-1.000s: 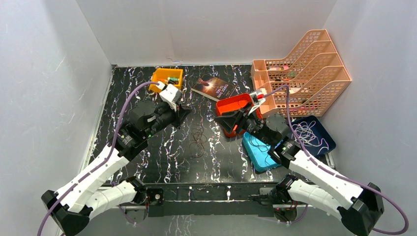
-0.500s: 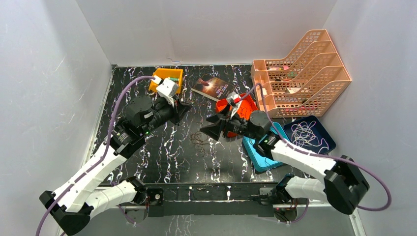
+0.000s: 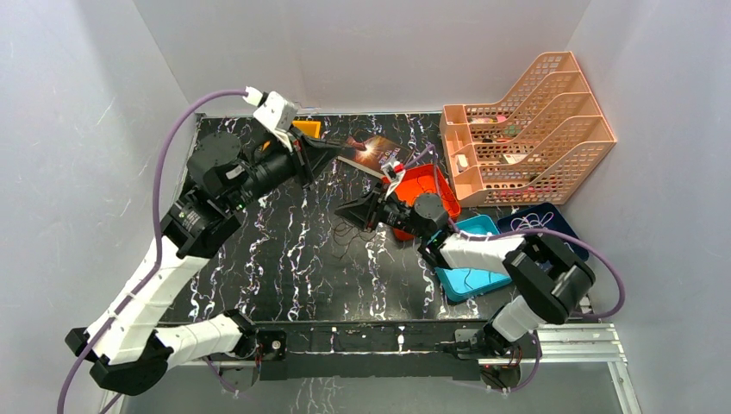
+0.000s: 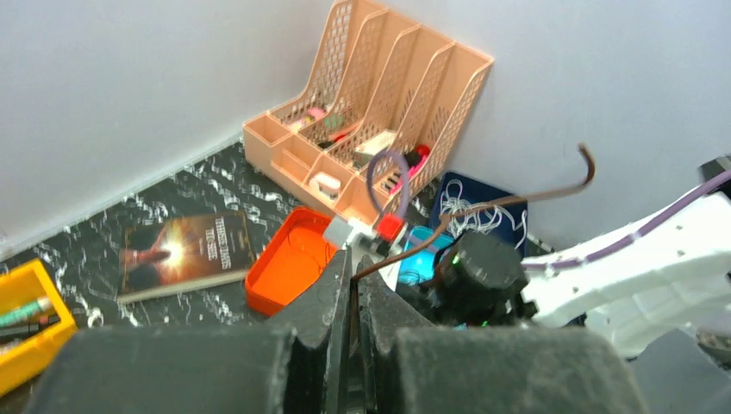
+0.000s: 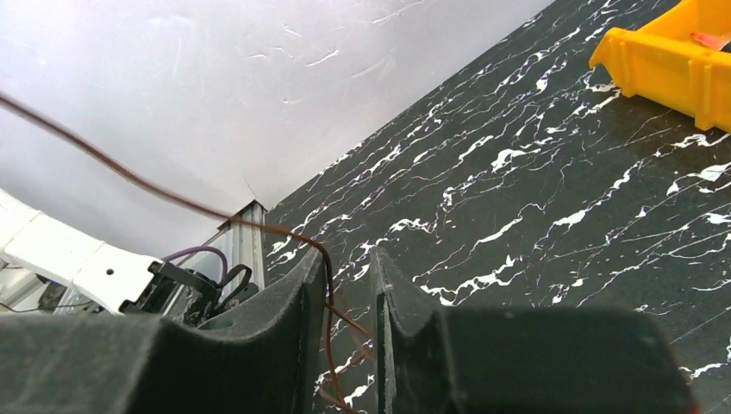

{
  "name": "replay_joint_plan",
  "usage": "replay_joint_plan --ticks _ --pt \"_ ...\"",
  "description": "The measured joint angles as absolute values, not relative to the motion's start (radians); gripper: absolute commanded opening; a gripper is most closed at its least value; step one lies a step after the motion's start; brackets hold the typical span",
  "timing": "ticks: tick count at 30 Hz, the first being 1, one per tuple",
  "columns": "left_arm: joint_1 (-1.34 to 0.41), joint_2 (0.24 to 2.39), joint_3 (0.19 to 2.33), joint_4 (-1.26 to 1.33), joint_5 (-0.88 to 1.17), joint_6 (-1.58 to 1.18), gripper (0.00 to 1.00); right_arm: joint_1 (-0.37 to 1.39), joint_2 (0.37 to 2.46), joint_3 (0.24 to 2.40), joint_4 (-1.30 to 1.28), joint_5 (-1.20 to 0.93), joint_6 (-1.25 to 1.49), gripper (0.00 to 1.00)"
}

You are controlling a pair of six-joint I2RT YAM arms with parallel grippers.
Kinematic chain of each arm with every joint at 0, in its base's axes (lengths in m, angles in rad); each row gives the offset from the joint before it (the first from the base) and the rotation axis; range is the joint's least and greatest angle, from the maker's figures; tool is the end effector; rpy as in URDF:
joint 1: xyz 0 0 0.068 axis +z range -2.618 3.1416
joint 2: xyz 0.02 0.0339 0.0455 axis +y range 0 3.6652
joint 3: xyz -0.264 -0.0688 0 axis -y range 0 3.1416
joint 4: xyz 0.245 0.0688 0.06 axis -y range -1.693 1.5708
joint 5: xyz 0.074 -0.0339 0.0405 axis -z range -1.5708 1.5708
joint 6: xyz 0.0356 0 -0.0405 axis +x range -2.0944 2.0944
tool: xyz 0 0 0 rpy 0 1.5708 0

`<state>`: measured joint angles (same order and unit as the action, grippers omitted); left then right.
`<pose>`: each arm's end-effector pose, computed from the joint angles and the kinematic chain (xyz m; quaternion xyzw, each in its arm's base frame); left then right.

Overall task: Untangle the cables
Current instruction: Untie the cable.

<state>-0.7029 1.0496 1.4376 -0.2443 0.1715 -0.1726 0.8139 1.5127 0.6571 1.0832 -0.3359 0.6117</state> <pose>0.1491 -0.1343 0.5063 0.2334 0.6124 -0.3701 0.6585 0.2081 0.2374 0.2557 -0.1921 0.5971 0.5834 0.5159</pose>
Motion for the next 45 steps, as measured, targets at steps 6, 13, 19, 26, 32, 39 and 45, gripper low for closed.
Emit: replay_joint_plan --ticks 6,13,19,26,32,39,45 --pt "-0.703 1.118 1.606 -0.284 0.178 -0.149 0.00 0.814 1.610 0.659 1.137 -0.344 0.636 0.27" --pt "-0.703 1.162 1.726 -0.315 0.158 -0.103 0.00 0.814 1.677 0.656 1.176 -0.359 0.658 0.26" --pt "-0.703 1.202 1.836 -0.323 0.126 -0.058 0.00 0.814 1.721 0.625 1.193 -0.370 0.661 0.24" --pt "-0.703 1.242 1.932 -0.322 0.099 -0.011 0.00 0.816 1.774 0.573 1.234 -0.379 0.680 0.20" --pt "-0.702 1.259 1.965 -0.323 0.074 0.023 0.00 0.826 1.788 0.522 1.252 -0.388 0.686 0.18" --pt "-0.703 1.297 2.040 -0.333 0.044 0.072 0.00 0.847 1.788 0.454 1.251 -0.370 0.677 0.13" --pt "-0.702 1.327 2.119 -0.330 -0.011 0.147 0.00 0.875 1.786 0.387 1.244 -0.346 0.666 0.08"
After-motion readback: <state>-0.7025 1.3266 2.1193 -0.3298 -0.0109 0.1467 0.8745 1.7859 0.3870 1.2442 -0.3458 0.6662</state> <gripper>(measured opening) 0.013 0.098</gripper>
